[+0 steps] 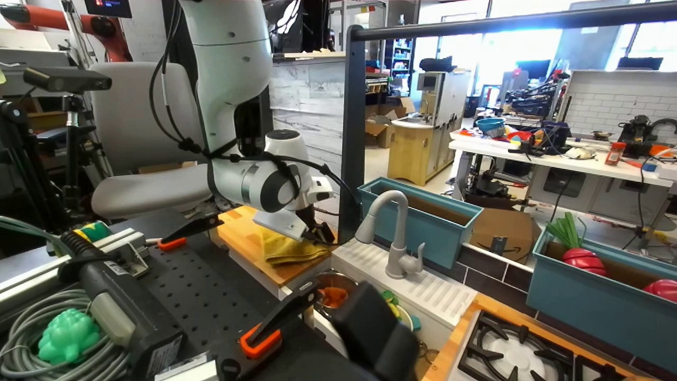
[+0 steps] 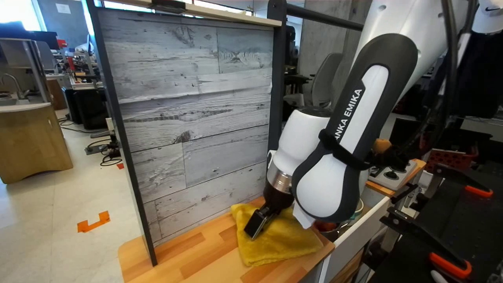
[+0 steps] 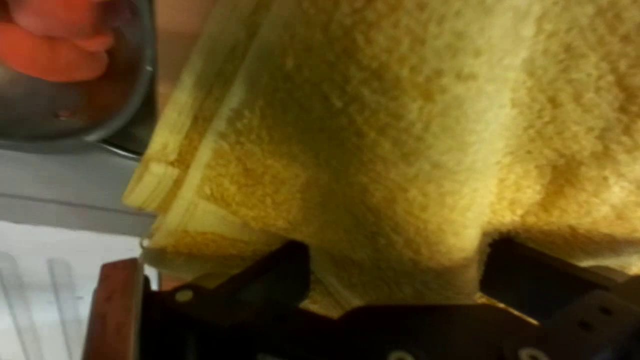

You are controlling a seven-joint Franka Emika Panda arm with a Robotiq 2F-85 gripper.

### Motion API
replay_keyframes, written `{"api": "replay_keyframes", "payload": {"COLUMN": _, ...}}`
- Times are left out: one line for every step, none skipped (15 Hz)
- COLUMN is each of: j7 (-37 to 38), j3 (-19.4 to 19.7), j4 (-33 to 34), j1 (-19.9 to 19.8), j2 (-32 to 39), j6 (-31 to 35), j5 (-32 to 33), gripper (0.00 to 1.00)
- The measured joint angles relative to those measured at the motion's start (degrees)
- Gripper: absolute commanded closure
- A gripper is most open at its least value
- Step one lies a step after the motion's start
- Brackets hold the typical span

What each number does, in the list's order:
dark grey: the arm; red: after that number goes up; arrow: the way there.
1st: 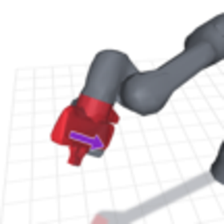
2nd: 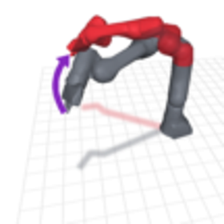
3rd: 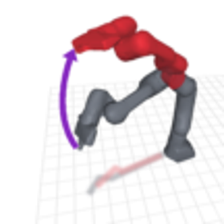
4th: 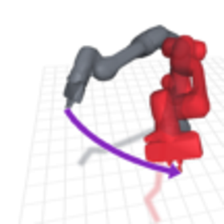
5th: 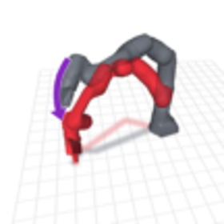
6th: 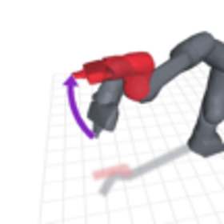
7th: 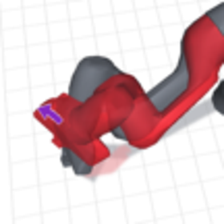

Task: Pick the objects on the counter and the stove and put them in the pots in the sink, then wipe the counter with the cloth

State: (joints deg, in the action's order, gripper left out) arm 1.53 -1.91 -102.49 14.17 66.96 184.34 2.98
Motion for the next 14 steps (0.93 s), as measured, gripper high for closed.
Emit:
{"api": "replay_keyframes", "payload": {"j7": -0.63, "j3": -0.26, "j4": -0.45, "j1": -0.80, "j2": -0.20, "j6": 0.04, "j5": 0.27, "gripper": 0.00}}
{"api": "replay_keyframes", "payload": {"j7": -1.49, "j3": -0.72, "j4": -0.49, "j1": -0.99, "j2": -0.22, "j6": 0.03, "j5": 0.60, "gripper": 0.00}}
{"api": "replay_keyframes", "payload": {"j7": -2.16, "j3": -1.57, "j4": -0.25, "j1": -0.83, "j2": -0.11, "j6": -0.06, "j5": 1.10, "gripper": 0.00}}
{"api": "replay_keyframes", "payload": {"j7": -2.49, "j3": -2.65, "j4": 0.46, "j1": -0.11, "j2": 0.20, "j6": -0.28, "j5": 1.48, "gripper": 0.00}}
{"api": "replay_keyframes", "payload": {"j7": -2.51, "j3": -3.66, "j4": 1.62, "j1": 1.24, "j2": 0.64, "j6": -1.01, "j5": 1.56, "gripper": 0.00}}
{"api": "replay_keyframes", "payload": {"j7": -2.44, "j3": -4.40, "j4": 3.11, "j1": 3.12, "j2": 1.14, "j6": -2.13, "j5": 1.52, "gripper": 0.00}}
{"api": "replay_keyframes", "payload": {"j7": -2.16, "j3": -4.72, "j4": 4.99, "j1": 5.44, "j2": 1.73, "j6": -3.57, "j5": 1.44, "gripper": 0.00}}
{"api": "replay_keyframes", "payload": {"j7": -1.55, "j3": -4.83, "j4": 7.15, "j1": 7.82, "j2": 2.42, "j6": -5.28, "j5": 1.32, "gripper": 0.00}}
{"api": "replay_keyframes", "payload": {"j7": -0.86, "j3": -4.87, "j4": 9.37, "j1": 9.88, "j2": 3.11, "j6": -7.08, "j5": 1.22, "gripper": 0.00}}
{"api": "replay_keyframes", "payload": {"j7": -0.35, "j3": -4.81, "j4": 11.36, "j1": 11.32, "j2": 3.76, "j6": -8.50, "j5": 1.15, "gripper": 0.00}}
{"api": "replay_keyframes", "payload": {"j7": 0.05, "j3": -4.70, "j4": 12.74, "j1": 11.91, "j2": 4.23, "j6": -9.53, "j5": 1.10, "gripper": 0.00}}
{"api": "replay_keyframes", "payload": {"j7": 0.33, "j3": -4.44, "j4": 13.26, "j1": 11.77, "j2": 4.41, "j6": -9.84, "j5": 1.00, "gripper": 0.00}}
{"api": "replay_keyframes", "payload": {"j7": 0.53, "j3": -4.11, "j4": 13.18, "j1": 10.93, "j2": 4.40, "j6": -9.82, "j5": 0.83, "gripper": 0.00}}
{"api": "replay_keyframes", "payload": {"j7": 0.72, "j3": -3.74, "j4": 12.58, "j1": 9.56, "j2": 4.20, "j6": -9.34, "j5": 0.47, "gripper": 0.00}}
